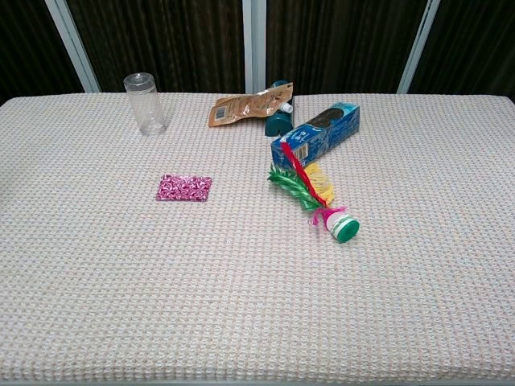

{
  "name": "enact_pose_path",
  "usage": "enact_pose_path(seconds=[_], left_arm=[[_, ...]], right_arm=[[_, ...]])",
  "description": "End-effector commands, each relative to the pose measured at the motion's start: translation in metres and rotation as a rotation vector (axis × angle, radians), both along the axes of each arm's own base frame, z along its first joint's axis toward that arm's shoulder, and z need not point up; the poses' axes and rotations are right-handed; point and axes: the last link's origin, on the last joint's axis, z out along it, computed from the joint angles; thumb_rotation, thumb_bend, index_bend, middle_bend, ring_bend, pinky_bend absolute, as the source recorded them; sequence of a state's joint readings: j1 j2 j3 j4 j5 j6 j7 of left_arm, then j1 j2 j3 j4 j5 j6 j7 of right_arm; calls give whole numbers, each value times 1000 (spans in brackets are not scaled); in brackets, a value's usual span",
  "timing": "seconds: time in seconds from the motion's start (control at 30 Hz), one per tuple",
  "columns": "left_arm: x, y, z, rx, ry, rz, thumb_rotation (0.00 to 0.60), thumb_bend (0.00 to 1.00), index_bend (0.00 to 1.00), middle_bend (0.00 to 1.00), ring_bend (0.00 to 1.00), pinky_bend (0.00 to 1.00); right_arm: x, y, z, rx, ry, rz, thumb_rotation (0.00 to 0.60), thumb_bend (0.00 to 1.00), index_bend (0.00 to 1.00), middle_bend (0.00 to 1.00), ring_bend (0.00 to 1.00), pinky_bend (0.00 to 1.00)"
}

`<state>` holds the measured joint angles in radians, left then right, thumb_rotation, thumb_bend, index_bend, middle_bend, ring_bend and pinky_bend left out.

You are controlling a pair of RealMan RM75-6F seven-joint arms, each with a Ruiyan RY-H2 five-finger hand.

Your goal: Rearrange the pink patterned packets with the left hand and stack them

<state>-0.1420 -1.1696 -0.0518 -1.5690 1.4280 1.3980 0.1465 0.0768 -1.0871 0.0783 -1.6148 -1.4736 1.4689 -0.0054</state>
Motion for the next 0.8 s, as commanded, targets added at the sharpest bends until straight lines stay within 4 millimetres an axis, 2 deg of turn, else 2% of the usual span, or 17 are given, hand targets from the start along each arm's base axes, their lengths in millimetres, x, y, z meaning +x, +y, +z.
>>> enact_pose_path(seconds=[0.03, 0.43, 0.53, 0.67, 0.7, 0.8], left_arm=[[0, 0, -1, 5, -2, 3, 600, 190, 301, 254, 231, 257], [4, 1, 1, 34, -10, -19, 600, 190, 302, 255, 231, 258], [9, 11, 3, 26, -9, -53, 600, 190, 302, 262, 231, 263], [21, 37, 1, 6, -23, -141, 600, 189, 301, 298, 240, 324], [24, 44, 0, -1, -22, -166, 600, 189, 301, 322, 256, 350], [34, 66, -9, -37, -38, -229, 600, 195, 312, 431, 386, 516]], right_arm=[[0, 0, 0, -1, -1, 1, 485, 126, 235, 209, 140, 138], [1, 3, 6, -29, -23, 10, 484, 126, 236, 208, 140, 138], [2, -1, 11, -48, -19, 21, 479, 127, 236, 207, 140, 138], [5, -7, 17, -65, -7, 38, 481, 127, 237, 206, 140, 138], [6, -8, 18, -66, -4, 41, 481, 128, 237, 205, 140, 138], [8, -11, 19, -66, -1, 48, 490, 125, 236, 203, 140, 138]])
